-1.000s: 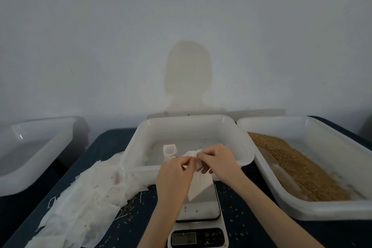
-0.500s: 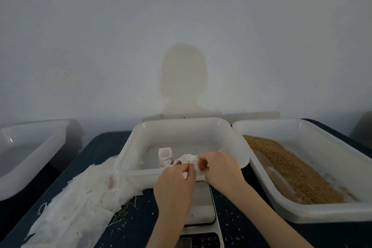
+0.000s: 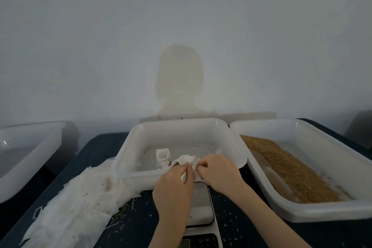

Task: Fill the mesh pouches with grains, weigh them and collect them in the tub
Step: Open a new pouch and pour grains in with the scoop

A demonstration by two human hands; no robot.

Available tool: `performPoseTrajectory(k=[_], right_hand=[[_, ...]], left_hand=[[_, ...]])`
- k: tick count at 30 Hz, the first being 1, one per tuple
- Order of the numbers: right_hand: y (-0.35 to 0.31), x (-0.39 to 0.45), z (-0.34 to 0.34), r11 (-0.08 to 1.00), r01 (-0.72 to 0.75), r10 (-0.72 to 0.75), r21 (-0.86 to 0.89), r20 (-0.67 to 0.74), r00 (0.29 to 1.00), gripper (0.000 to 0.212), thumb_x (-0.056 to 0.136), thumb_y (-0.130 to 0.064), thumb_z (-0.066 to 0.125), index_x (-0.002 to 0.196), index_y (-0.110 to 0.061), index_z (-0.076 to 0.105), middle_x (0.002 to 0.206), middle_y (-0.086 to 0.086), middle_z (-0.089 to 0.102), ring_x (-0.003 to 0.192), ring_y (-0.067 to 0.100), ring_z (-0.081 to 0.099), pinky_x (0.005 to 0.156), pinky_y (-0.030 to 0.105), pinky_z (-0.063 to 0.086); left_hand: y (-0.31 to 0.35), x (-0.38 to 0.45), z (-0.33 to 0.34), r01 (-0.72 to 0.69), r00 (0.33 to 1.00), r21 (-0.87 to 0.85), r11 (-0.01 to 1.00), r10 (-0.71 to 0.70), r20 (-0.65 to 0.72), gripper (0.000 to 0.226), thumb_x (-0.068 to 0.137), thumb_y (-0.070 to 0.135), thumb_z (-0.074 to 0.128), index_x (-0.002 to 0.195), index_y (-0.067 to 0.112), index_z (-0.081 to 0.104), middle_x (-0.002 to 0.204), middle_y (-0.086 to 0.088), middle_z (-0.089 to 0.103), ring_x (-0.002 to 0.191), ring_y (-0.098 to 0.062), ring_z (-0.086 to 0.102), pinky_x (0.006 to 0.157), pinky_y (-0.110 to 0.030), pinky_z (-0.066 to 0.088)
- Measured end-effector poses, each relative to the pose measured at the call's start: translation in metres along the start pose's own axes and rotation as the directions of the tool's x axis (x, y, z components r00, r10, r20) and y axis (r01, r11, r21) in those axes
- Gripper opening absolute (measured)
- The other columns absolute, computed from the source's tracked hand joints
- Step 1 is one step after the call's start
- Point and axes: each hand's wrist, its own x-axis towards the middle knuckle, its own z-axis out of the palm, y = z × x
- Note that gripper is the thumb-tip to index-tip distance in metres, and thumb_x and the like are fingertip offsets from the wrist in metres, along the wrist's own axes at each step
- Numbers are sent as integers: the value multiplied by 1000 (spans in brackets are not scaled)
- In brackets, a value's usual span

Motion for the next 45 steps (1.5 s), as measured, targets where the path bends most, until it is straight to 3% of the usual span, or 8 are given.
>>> performPoseTrajectory(k=[5, 17, 26, 32, 35, 40, 42, 45], right_hand=[[0, -2, -6, 997, -28, 23, -71, -72, 997, 28, 84, -55, 55, 87, -35, 75, 81, -11, 71, 75, 11, 64, 64, 24, 49], [4, 3, -5, 996, 55, -64, 67, 148, 987, 33, 90, -12, 48, 99, -29, 75, 95, -6, 71, 86, 14, 63, 81, 30, 54], [7, 4, -7, 994, -15, 8, 113, 62, 998, 39, 84, -38, 57, 50, -21, 53, 47, -7, 44, 48, 9, 41, 52, 22, 36], [4, 2, -18, 996, 55, -70, 75, 218, 973, 36, 78, -26, 55, 43, -34, 60, 43, -13, 50, 52, 10, 43, 55, 23, 38], [7, 2, -25, 995, 69, -84, 72, 231, 969, 40, 75, -18, 58, 37, -30, 56, 36, -11, 40, 45, 7, 32, 52, 21, 31], [12, -1, -34, 993, 115, -119, 31, 267, 956, 34, 78, -39, 64, 75, -5, 70, 59, 0, 50, 55, 9, 42, 58, 23, 37], [11, -4, -42, 987, 162, -157, 10, 315, 936, 29, 80, -40, 64, 80, -12, 74, 65, 2, 55, 59, 11, 48, 60, 25, 42], [8, -9, -48, 978, 209, -202, 23, 372, 906, 22, 81, -32, 62, 96, -26, 76, 82, -7, 67, 80, 12, 62, 70, 21, 48]], left_hand=[[-2, -1, 4, -69, 997, 54, 996, 68, 25, 13, 84, 27, 69, 72, 23, 72, 54, 13, 52, 49, -2, 40, 45, -9, 20], [-8, -9, 8, -260, 965, 55, 964, 262, -28, 13, 66, 20, 86, 74, 24, 76, 64, 12, 69, 54, -6, 61, 44, -16, 42], [-9, -10, 7, -331, 936, 45, 942, 334, -107, 23, 80, 35, 59, 78, 21, 78, 76, 12, 73, 62, -4, 67, 52, -11, 43], [-11, -12, 11, -361, 929, 11, 933, 361, -77, 26, 82, 35, 54, 74, 25, 76, 69, 16, 70, 55, -2, 60, 44, -14, 44], [-11, -17, 12, -393, 919, -63, 917, 389, -59, 28, 85, 35, 51, 83, 23, 77, 80, 16, 72, 64, 1, 60, 58, -7, 41], [-20, -8, 4, -246, 864, -326, 913, 359, 353, 59, 78, 54, 56, 131, 46, 32, 133, 36, 34, 123, 16, 30, 100, 0, 17], [-23, -2, 3, -185, 771, -321, 929, 339, 538, 83, 69, 56, 68, 133, 49, 14, 135, 40, 17, 128, 15, 18, 105, -9, 17], [-24, 7, 3, -180, 716, -293, 939, 330, 616, 95, 69, 52, 73, 144, 41, 16, 135, 32, 32, 127, 5, 32, 107, -24, 30]])
